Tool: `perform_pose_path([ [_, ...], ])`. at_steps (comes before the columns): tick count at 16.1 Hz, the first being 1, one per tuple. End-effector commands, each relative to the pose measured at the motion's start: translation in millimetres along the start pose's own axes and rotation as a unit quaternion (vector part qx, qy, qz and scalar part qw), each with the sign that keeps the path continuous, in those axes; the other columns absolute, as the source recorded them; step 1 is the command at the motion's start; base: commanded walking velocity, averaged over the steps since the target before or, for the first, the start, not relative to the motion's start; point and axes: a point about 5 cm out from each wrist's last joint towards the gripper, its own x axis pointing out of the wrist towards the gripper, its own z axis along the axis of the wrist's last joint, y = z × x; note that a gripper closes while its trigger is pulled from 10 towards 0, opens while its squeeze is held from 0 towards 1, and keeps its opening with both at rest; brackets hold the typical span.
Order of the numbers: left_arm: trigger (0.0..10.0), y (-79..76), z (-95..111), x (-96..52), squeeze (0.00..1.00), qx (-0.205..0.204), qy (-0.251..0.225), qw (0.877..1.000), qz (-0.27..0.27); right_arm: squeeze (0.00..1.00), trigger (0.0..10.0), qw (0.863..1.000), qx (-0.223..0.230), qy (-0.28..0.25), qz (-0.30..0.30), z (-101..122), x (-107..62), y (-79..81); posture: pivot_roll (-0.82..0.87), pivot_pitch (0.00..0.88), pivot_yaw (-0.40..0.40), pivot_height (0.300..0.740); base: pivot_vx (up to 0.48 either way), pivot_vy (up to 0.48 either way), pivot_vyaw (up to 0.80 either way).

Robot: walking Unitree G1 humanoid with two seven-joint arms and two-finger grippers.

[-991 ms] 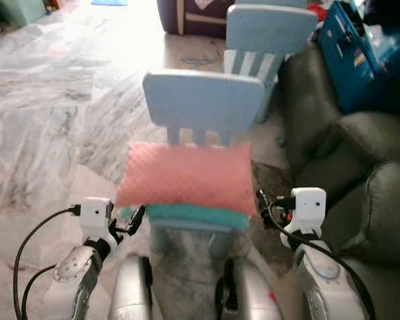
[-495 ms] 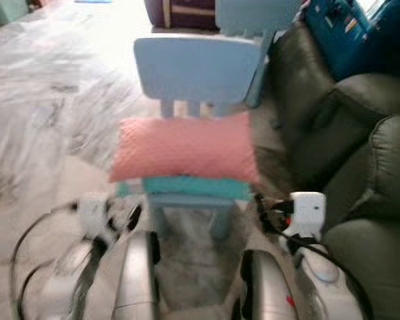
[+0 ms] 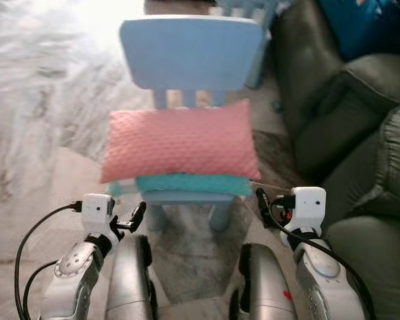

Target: Move the pillow to the sofa

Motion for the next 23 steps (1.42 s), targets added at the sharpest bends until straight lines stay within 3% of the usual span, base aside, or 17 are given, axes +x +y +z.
perform_pose_path([
  [1, 10.0, 6.2, -7, -4.5, 0.0, 0.003, 0.014, 1.0, 0.018, 0.0, 10.0, 1.0, 0.002, -0.001, -0.001, 1, -2.6, -1.2, -0.06, 0.261, -0.027, 0.571, 0.0, 0.0, 0.0],
  [4, 10.0, 20.6, -1, -2.4, 0.0, 0.02, 0.007, 0.999, 0.047, 0.0, 10.0, 1.0, 0.001, -0.006, -0.002, 4, 0.5, -4.2, -0.06, 0.27, -0.027, 0.571, 0.0, 0.0, 0.0],
  [5, 10.0, 44.5, 10, 3.2, 0.0, 0.034, 0.006, 0.996, 0.087, 0.0, 10.0, 1.0, -0.002, -0.01, -0.009, 9, 6.3, -13.2, -0.06, 0.288, -0.027, 0.571, 0.0, 0.0, 0.0],
  [8, 10.0, 66.4, 24, 10.3, 0.0, 0.046, -0.004, 0.992, 0.12, 0.0, 10.0, 1.0, 0.003, -0.017, 0.0, 16, 11.7, -16.2, -0.06, 0.318, -0.024, 0.571, 0.0, 0.0, 0.0],
  [10, 10.0, 81.6, 37, 19.6, 0.0, 0.047, -0.01, 0.989, 0.143, 0.0, 10.0, 0.998, 0.032, -0.028, 0.035, 27, 19.9, -9.5, -0.07, 0.333, -0.024, 0.571, 0.0, 0.0, 0.0],
  [12, 10.0, 87.6, 43, 29.2, 0.0, 0.049, -0.003, 0.988, 0.144, 0.0, 10.0, 0.994, 0.066, -0.03, 0.082, 38, 22.6, 2.0, -0.08, 0.35, -0.028, 0.571, 0.0, 0.0, 0.0],
  [13, 10.0, 90.3, 48, 35.4, 0.0, 0.058, 0.003, 0.986, 0.155, 0.0, 10.0, 0.985, 0.118, -0.028, 0.122, 47, 19.3, 12.6, -0.11, 0.371, -0.031, 0.571, 0.0, 0.0, 0.0],
  [14, 10.0, 90.8, 52, 38.5, 0.0, 0.057, 0.001, 0.987, 0.153, 0.0, 10.0, 0.981, 0.135, -0.024, 0.134, 48, 15.2, 15.5, -0.12, 0.378, -0.032, 0.571, 0.0, 0.0, 0.0],
  [17, 10.0, 88.5, 59, 50.0, 0.0, 0.067, 0.008, 0.985, 0.161, 0.0, 10.0, 0.987, 0.111, 0.011, 0.115, 29, 20.2, 3.3, -0.14, 0.394, -0.029, 0.571, 0.0, 0.0, 0.0],
  [20, 10.0, 91.1, 66, 54.0, 0.0, 0.059, 0.007, 0.984, 0.169, 0.0, 10.0, 0.983, 0.111, 0.064, 0.131, 13, 39.7, 1.0, -0.12, 0.403, -0.028, 0.571, 0.0, 0.0, 0.0],
  [23, 10.0, 95.5, 68, 53.9, 0.0, 0.074, 0.022, 0.981, 0.175, 0.0, 10.0, 0.985, 0.068, 0.077, 0.14, 8, 77.2, 2.1, -0.07, 0.413, -0.018, 0.571, 0.0, 0.0, 0.0],
])
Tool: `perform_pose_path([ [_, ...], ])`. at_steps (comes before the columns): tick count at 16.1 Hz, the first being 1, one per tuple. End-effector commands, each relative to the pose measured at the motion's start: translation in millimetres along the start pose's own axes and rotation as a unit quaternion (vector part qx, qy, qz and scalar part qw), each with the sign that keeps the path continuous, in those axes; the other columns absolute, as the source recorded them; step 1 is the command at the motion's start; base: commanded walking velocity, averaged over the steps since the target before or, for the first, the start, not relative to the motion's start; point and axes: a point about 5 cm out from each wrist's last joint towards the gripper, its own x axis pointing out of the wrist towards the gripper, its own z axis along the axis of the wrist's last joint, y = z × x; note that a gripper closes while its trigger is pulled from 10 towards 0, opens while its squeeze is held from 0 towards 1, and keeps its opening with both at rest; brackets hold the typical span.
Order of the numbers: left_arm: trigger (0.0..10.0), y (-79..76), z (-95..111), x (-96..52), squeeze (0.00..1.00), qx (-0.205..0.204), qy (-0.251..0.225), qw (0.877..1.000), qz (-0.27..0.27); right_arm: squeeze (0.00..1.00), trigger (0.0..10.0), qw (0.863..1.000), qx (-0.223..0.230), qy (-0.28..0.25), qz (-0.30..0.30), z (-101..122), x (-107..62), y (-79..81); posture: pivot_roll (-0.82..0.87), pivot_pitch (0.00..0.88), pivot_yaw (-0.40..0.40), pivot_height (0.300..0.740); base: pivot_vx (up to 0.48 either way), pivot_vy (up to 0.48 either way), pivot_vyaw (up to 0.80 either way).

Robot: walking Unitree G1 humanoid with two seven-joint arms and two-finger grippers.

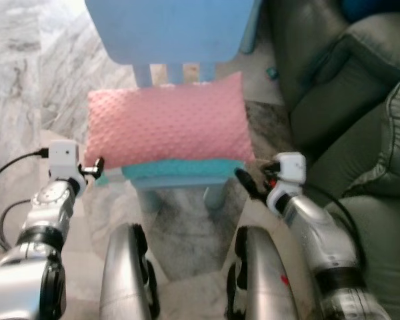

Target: Move the pillow to the sofa

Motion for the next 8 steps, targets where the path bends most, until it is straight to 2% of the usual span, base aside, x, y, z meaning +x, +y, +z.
perform_pose_path([
  [1, 10.0, 9.5, -12, -4.2, 0.0, 0.009, 0.025, 1.0, 0.011, 0.0, 10.0, 1.0, 0.001, 0.014, -0.005, -11, -0.6, -6.2, -0.07, 0.413, -0.018, 0.571, 0.0, 0.0, 0.0],
  [3, 10.0, 12.1, -11, -4.0, 0.0, 0.001, 0.026, 0.999, 0.019, 0.0, 10.0, 1.0, -0.001, -0.018, -0.018, 6, 11.5, -13.4, -0.06, 0.43, -0.011, 0.571, 0.0, 0.0, 0.0],
  [8, 10.0, 12.4, 0, -0.9, 0.0, -0.013, 0.006, 0.999, 0.035, 0.0, 10.0, 0.999, -0.01, -0.037, -0.038, 23, 21.9, -24.6, -0.04, 0.457, -0.003, 0.571, 0.0, 0.0, 0.0],
])
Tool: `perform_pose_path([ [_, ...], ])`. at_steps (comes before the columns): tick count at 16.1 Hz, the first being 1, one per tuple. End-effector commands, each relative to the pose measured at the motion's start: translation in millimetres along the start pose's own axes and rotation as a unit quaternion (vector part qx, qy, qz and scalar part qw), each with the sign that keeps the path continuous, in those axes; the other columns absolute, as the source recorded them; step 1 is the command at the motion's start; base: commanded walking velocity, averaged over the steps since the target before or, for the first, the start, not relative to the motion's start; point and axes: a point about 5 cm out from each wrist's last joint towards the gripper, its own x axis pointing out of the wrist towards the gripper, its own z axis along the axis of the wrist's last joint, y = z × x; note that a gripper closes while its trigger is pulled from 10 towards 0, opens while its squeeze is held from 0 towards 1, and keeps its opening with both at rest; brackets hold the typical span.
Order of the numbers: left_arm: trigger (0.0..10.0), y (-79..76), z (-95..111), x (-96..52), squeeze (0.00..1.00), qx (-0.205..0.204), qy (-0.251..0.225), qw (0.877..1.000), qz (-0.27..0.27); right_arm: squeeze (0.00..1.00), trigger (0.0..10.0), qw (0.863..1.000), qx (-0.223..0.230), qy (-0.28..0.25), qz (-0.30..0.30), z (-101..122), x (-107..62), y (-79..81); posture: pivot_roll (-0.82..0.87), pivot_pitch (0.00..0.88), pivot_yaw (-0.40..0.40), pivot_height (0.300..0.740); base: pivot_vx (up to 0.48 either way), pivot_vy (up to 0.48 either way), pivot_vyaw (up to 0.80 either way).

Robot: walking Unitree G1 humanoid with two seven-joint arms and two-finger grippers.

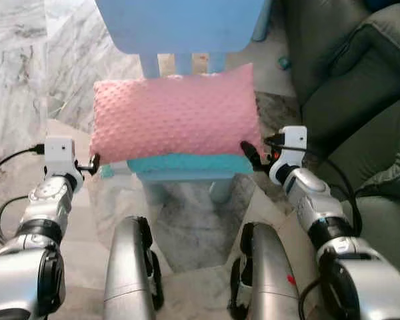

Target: Move the pillow to the sofa

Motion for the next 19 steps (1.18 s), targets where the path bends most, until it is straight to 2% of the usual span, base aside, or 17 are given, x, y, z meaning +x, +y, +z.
perform_pose_path([
  [1, 10.0, 8.9, -6, -2.5, 0.0, -0.007, 0.012, 1.0, 0.014, 0.0, 10.0, 1.0, 0.008, 0.012, -0.005, -8, -2.8, -5.4, -0.04, 0.463, -0.005, 0.571, 0.0, 0.0, 0.0],
  [2, 10.0, 8.6, 3, -0.5, 0.0, -0.018, -0.004, 1.0, 0.01, 0.0, 10.0, 1.0, 0.012, 0.002, -0.006, 0, -0.7, -7.1, -0.04, 0.47, -0.004, 0.571, 0.0, 0.0, 0.0],
  [4, 10.0, 7.5, 19, 3.0, 0.0, -0.068, -0.026, 0.997, 0.005, 0.0, 10.0, 0.999, 0.029, -0.017, -0.014, 13, 1.5, -12.9, -0.04, 0.478, -0.004, 0.571, 0.0, 0.0, 0.0],
  [5, 10.0, 6.3, 25, 4.3, 0.0, -0.086, -0.035, 0.996, 0.004, 0.0, 10.0, 0.998, 0.052, -0.027, -0.01, 18, 2.3, -14.1, -0.04, 0.485, -0.004, 0.571, 0.0, 0.0, 0.0],
  [9, 10.0, -2.4, 47, 8.7, 0.0, -0.097, -0.065, 0.993, -0.011, 0.0, 10.0, 0.994, 0.07, -0.073, 0.037, 54, 4.2, -18.4, -0.05, 0.484, -0.004, 0.571, 0.0, 0.0, 0.0],
  [14, 10.0, -7.1, 48, 9.1, 0.0, -0.11, -0.07, 0.991, -0.035, 0.0, 10.0, 0.994, 0.06, -0.061, 0.073, 52, 1.0, -20.2, -0.05, 0.469, -0.003, 0.571, 0.0, 0.0, 0.0],
  [16, 10.0, -6.8, 39, 7.9, 0.0, -0.12, -0.049, 0.99, -0.05, 0.0, 10.0, 0.995, 0.06, -0.044, 0.069, 45, -3.2, -27.4, -0.04, 0.461, -0.002, 0.571, 0.0, 0.0, 0.0],
  [19, 10.0, -4.7, 31, 5.0, 0.0, -0.143, -0.045, 0.985, -0.081, 0.0, 10.0, 0.995, 0.06, -0.024, 0.075, 35, -9.5, -34.8, -0.05, 0.455, -0.001, 0.571, 0.0, 0.0, 0.0],
])
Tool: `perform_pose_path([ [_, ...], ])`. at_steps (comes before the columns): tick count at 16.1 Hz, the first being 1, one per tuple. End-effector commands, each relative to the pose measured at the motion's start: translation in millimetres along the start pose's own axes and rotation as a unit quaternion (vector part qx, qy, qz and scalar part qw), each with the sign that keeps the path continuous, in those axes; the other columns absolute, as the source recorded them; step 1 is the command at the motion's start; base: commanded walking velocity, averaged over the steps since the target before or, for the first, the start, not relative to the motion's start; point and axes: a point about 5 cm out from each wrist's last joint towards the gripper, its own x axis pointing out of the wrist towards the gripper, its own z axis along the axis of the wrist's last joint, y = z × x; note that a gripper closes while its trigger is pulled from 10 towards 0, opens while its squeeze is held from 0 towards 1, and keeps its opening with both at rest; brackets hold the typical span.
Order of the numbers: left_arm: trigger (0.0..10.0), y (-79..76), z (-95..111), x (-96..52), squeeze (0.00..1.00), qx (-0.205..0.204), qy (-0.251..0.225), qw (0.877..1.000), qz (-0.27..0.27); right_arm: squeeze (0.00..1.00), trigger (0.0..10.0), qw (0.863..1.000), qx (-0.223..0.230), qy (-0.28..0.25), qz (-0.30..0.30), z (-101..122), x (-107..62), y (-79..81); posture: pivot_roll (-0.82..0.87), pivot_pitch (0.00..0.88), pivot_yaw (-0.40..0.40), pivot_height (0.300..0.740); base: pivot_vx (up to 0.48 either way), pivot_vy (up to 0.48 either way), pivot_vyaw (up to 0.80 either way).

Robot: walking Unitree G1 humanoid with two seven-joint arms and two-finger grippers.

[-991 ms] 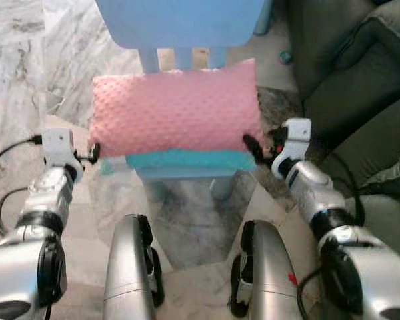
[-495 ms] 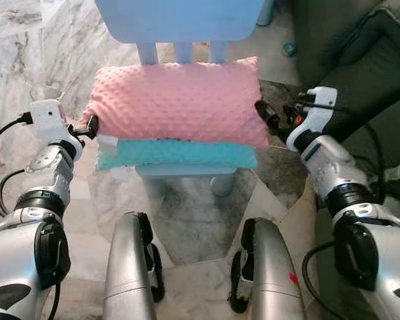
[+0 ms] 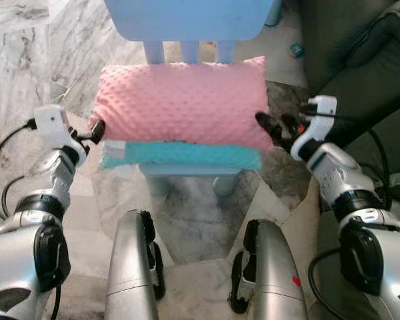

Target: Move the pillow to the sofa

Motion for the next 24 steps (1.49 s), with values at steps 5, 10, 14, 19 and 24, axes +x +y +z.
perform_pose_path([
  [5, 10.0, 10.6, 13, -8.3, 0.0, -0.004, -0.016, 0.999, -0.048, 0.0, 10.0, 1.0, -0.016, 0.013, -0.006, 1, -20.8, -22.5, -0.05, 0.445, 0.003, 0.571, 0.0, 0.0, 0.0],
  [10, 10.0, 18.6, 20, -12.6, 0.0, -0.087, -0.003, 0.993, -0.075, 0.0, 10.0, 0.998, 0.043, 0.017, 0.035, 3, -35.6, -32.3, -0.04, 0.425, 0.007, 0.571, 0.0, 0.0, 0.0],
  [14, 10.0, 37.8, 6, -22.0, 0.0, -0.155, 0.033, 0.986, -0.061, 0.0, 10.0, 0.989, 0.117, 0.022, 0.083, 3, -46.0, -36.2, -0.05, 0.435, 0.001, 0.571, 0.0, 0.0, 0.0],
  [19, 10.0, 36.8, 5, -19.8, 0.0, -0.229, 0.027, 0.972, -0.046, 0.0, 10.0, 0.987, 0.137, 0.04, 0.075, -7, -56.2, -44.3, -0.06, 0.459, -0.009, 0.571, 0.0, 0.0, 0.0],
  [24, 10.0, 4.3, -2, -7.4, 0.0, -0.262, 0.048, 0.959, -0.095, 0.0, 10.0, 0.988, 0.056, 0.112, 0.089, -42, -41.1, -22.4, -0.06, 0.474, -0.021, 0.571, 0.0, 0.0, 0.0],
])
